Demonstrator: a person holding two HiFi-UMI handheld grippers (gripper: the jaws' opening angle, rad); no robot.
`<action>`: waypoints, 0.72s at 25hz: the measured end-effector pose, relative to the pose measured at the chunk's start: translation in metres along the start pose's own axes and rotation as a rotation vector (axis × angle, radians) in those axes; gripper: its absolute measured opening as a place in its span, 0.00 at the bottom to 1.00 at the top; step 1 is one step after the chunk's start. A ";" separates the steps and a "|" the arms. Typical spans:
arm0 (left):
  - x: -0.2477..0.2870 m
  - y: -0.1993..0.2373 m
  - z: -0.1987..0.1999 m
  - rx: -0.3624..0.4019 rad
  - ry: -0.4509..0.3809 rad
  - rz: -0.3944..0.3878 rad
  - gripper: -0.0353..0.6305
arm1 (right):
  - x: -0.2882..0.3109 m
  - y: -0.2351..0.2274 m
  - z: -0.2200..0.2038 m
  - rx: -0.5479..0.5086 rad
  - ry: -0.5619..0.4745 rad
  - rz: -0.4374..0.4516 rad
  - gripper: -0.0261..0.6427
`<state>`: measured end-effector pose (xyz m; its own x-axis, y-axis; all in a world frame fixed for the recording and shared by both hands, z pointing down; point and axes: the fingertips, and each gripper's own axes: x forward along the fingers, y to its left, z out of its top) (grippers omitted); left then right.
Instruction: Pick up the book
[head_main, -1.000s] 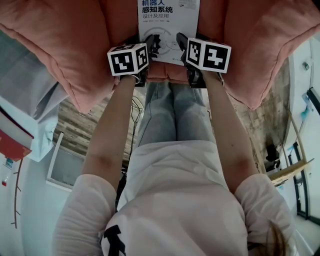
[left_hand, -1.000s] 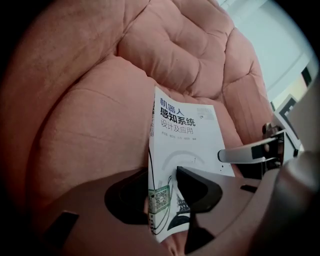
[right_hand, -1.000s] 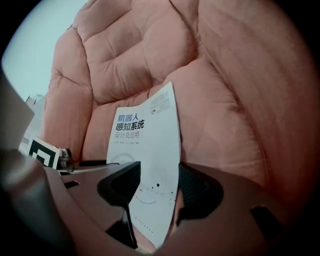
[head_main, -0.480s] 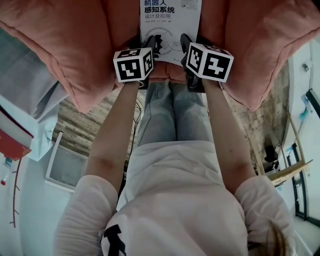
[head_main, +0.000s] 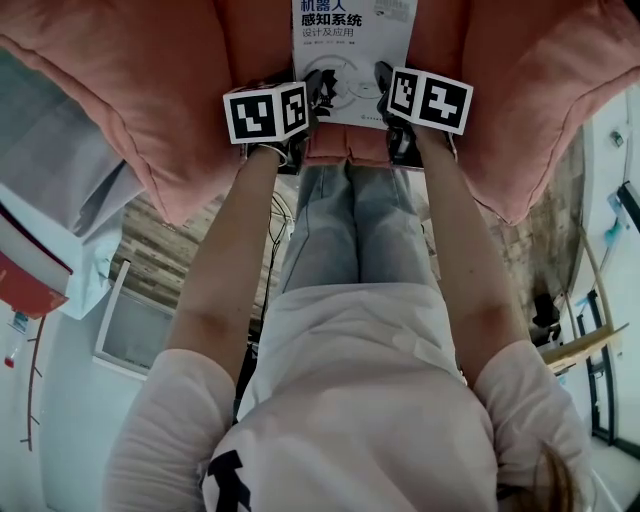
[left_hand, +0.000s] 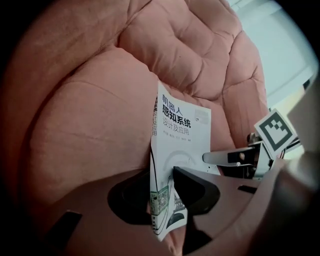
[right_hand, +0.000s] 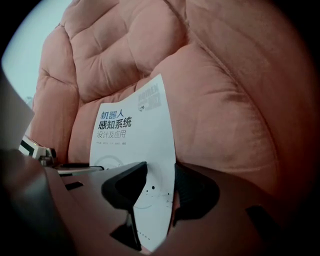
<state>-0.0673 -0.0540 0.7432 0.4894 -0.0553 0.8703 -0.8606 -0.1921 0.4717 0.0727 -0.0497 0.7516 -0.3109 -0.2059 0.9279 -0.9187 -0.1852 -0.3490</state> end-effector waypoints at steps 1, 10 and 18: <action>0.001 0.000 0.000 0.004 -0.001 0.006 0.25 | 0.002 -0.001 0.000 0.005 0.009 0.010 0.30; -0.011 -0.005 0.005 0.124 -0.092 0.099 0.24 | -0.022 0.005 0.002 -0.074 -0.138 -0.076 0.26; -0.022 -0.022 0.007 0.205 -0.165 0.148 0.16 | -0.049 0.024 0.006 -0.091 -0.270 -0.066 0.12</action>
<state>-0.0585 -0.0553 0.7126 0.3915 -0.2529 0.8848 -0.8862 -0.3626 0.2884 0.0670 -0.0498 0.6972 -0.1852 -0.4467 0.8753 -0.9567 -0.1218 -0.2646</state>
